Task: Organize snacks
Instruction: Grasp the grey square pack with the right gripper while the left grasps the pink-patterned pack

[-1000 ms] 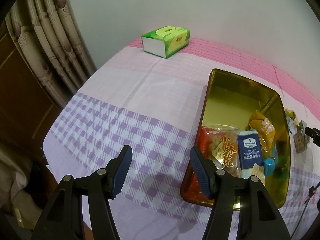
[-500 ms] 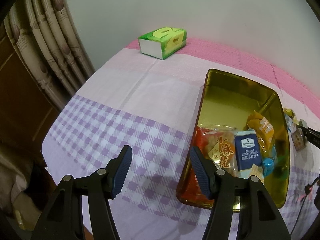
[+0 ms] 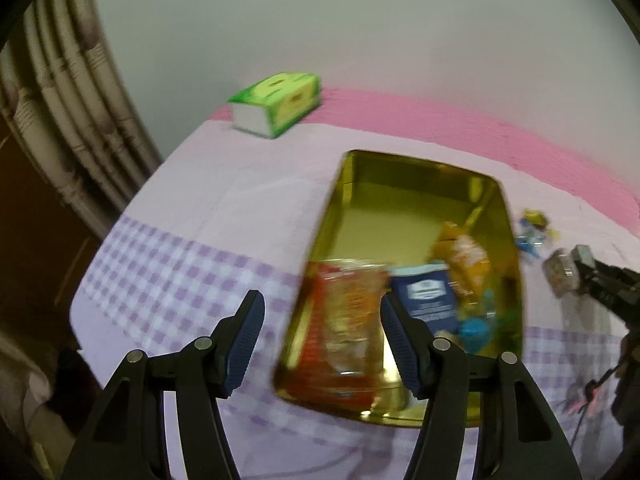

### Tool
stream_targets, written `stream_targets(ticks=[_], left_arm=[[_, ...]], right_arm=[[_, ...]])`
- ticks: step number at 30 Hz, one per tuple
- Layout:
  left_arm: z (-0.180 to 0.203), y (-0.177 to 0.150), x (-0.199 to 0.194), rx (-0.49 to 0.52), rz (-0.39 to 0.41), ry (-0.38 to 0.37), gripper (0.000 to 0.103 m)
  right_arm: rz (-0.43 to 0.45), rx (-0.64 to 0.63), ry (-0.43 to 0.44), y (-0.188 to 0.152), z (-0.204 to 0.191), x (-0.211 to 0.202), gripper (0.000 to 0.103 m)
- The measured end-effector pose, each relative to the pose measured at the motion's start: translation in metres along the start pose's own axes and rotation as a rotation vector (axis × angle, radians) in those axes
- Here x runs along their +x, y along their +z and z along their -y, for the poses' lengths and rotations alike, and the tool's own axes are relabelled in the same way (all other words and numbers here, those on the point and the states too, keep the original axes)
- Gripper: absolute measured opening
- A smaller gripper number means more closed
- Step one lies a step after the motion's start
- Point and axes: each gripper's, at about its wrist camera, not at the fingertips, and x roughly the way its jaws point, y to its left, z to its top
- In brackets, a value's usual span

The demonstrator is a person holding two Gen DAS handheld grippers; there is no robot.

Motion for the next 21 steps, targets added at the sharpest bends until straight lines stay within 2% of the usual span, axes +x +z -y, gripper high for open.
stream_targets(ticks=[5,12,21], left_arm=[[0.046,0.009,-0.003,0.062,-0.005,-0.08,0.061],[0.117,0.021,0.005,0.13,-0.056,-0.214,0.061],[0.185,0.024,0.024,0.161,-0.127,-0.285,0.061]], right_arm=[[0.024,0.0,-0.059,-0.015,0.019,-0.007,0.033],[0.059,0.081,-0.11,-0.028,0.057,-0.012,0.033],[0.103,0.161,-0.074,-0.036,0.076,-0.009,0.033]])
